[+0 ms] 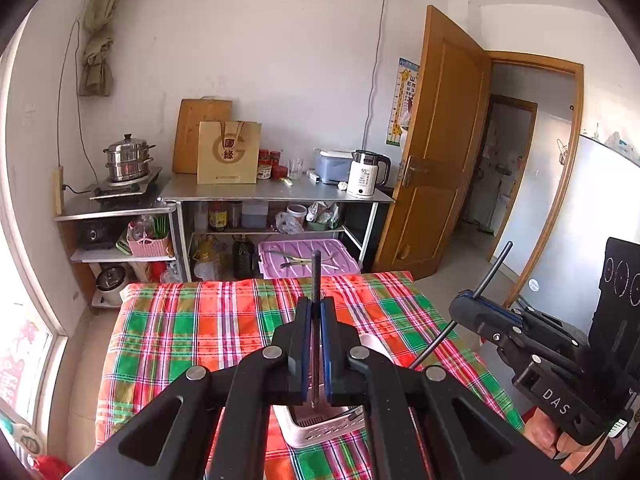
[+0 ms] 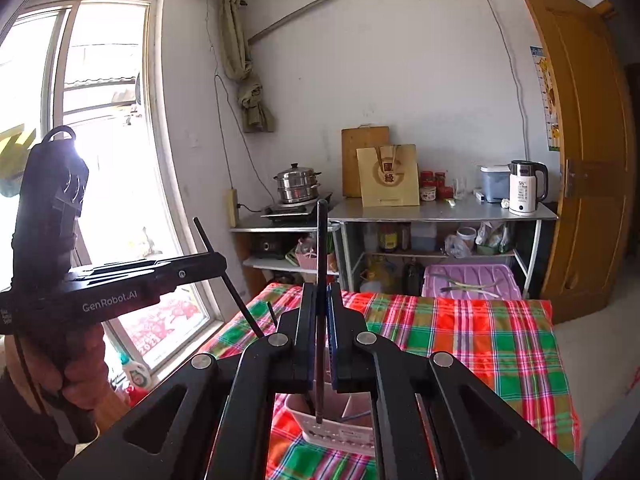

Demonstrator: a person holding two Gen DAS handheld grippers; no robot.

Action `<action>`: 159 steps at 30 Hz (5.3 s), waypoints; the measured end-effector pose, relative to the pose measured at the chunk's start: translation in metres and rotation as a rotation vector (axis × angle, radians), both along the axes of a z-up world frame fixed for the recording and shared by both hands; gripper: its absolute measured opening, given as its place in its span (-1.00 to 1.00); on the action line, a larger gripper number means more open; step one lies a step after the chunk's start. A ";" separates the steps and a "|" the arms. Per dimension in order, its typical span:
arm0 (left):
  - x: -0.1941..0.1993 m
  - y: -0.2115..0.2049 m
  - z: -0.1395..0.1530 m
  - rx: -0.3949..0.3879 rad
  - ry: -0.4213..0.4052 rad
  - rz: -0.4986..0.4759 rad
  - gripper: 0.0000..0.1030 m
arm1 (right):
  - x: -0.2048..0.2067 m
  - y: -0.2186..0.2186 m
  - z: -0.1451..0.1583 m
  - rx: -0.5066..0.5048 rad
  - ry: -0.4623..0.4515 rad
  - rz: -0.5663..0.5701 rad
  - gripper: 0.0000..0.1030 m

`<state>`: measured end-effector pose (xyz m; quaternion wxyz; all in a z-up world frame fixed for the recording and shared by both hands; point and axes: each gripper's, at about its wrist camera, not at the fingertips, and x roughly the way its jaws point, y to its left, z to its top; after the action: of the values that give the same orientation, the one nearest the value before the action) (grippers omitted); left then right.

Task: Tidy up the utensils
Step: 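Lower the left tool's chopstick into the basket and open it while the right tool releases its own, then move both tools back down to the remaining chopsticks beside the basket, then close the left tool on a black chopstick while the right tool grasps another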

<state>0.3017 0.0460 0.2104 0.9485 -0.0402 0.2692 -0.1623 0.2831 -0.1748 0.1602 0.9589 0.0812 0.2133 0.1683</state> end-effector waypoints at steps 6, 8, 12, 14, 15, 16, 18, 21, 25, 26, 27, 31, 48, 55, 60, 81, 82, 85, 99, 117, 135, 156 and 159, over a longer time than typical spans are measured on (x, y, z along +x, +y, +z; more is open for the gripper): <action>0.025 0.002 -0.043 0.003 0.075 0.000 -0.92 | 0.020 0.004 -0.031 -0.001 0.069 -0.010 -0.91; 0.030 0.004 -0.054 0.000 0.092 0.000 -0.92 | 0.025 0.003 -0.038 0.000 0.085 -0.020 -0.91; 0.036 0.008 -0.061 -0.010 0.102 0.001 -0.92 | 0.025 -0.007 -0.027 0.042 0.068 -0.024 -0.91; 0.038 0.009 -0.058 -0.010 0.097 0.003 -0.92 | 0.025 -0.007 -0.016 0.039 0.049 -0.026 -0.91; 0.038 0.010 -0.055 -0.011 0.091 0.002 -0.92 | 0.024 -0.008 -0.011 0.042 0.039 -0.025 -0.91; 0.037 0.010 -0.053 -0.013 0.084 0.000 -0.92 | 0.024 -0.008 -0.008 0.045 0.030 -0.026 -0.91; 0.036 0.009 -0.047 -0.014 0.071 -0.005 -0.92 | 0.026 -0.007 -0.003 0.050 0.021 -0.027 -0.91; 0.035 0.006 -0.045 -0.008 0.062 -0.011 -0.92 | 0.027 -0.006 -0.004 0.057 0.014 -0.030 -0.91; 0.039 0.004 -0.055 -0.003 0.084 -0.015 -0.92 | 0.033 -0.002 -0.019 0.049 0.040 -0.028 -0.91; 0.040 0.004 -0.059 0.000 0.094 -0.016 -0.92 | 0.035 -0.001 -0.025 0.044 0.054 -0.027 -0.91; 0.042 0.003 -0.064 0.003 0.104 -0.016 -0.92 | 0.037 0.000 -0.032 0.045 0.072 -0.023 -0.91; 0.045 0.001 -0.084 0.016 0.145 -0.021 -0.92 | 0.045 0.004 -0.060 0.005 0.134 -0.028 -0.91; 0.021 0.011 -0.076 0.016 0.084 0.020 -0.62 | 0.018 -0.011 -0.058 -0.026 0.159 -0.021 -0.68; -0.020 0.016 -0.069 -0.006 0.041 0.022 -0.62 | -0.028 -0.026 -0.047 -0.005 0.107 -0.036 -0.68; -0.056 0.012 -0.079 -0.018 0.015 -0.003 -0.62 | -0.063 -0.032 -0.056 -0.015 0.094 -0.039 -0.68; -0.098 -0.041 -0.186 0.028 0.209 -0.105 -0.62 | -0.107 -0.052 -0.151 -0.019 0.294 -0.054 -0.68; -0.096 -0.043 -0.191 0.026 0.224 -0.113 -0.62 | -0.106 -0.051 -0.157 -0.020 0.310 -0.052 -0.68; -0.088 -0.051 -0.204 0.025 0.270 -0.127 -0.62 | -0.098 -0.049 -0.176 -0.031 0.364 -0.052 -0.69; -0.048 -0.083 -0.249 0.035 0.431 -0.164 -0.62 | -0.071 -0.035 -0.235 -0.085 0.532 -0.036 -0.71; -0.025 -0.132 -0.279 0.122 0.479 -0.168 -0.62 | -0.072 -0.066 -0.235 -0.145 0.540 -0.087 -0.84; -0.021 -0.157 -0.286 0.210 0.431 -0.120 -0.83 | -0.042 -0.065 -0.236 -0.176 0.585 -0.134 -0.83; -0.017 -0.138 -0.277 0.140 0.457 -0.133 -0.90 | -0.032 -0.068 -0.229 -0.148 0.577 -0.128 -0.90; -0.022 -0.132 -0.262 0.108 0.438 -0.138 -0.92 | -0.041 -0.068 -0.213 -0.135 0.535 -0.121 -0.90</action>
<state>0.2794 -0.0856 -0.0519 0.8549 -0.0052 0.4788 -0.1995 0.2424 -0.2429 -0.0528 0.8801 0.0712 0.4643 0.0688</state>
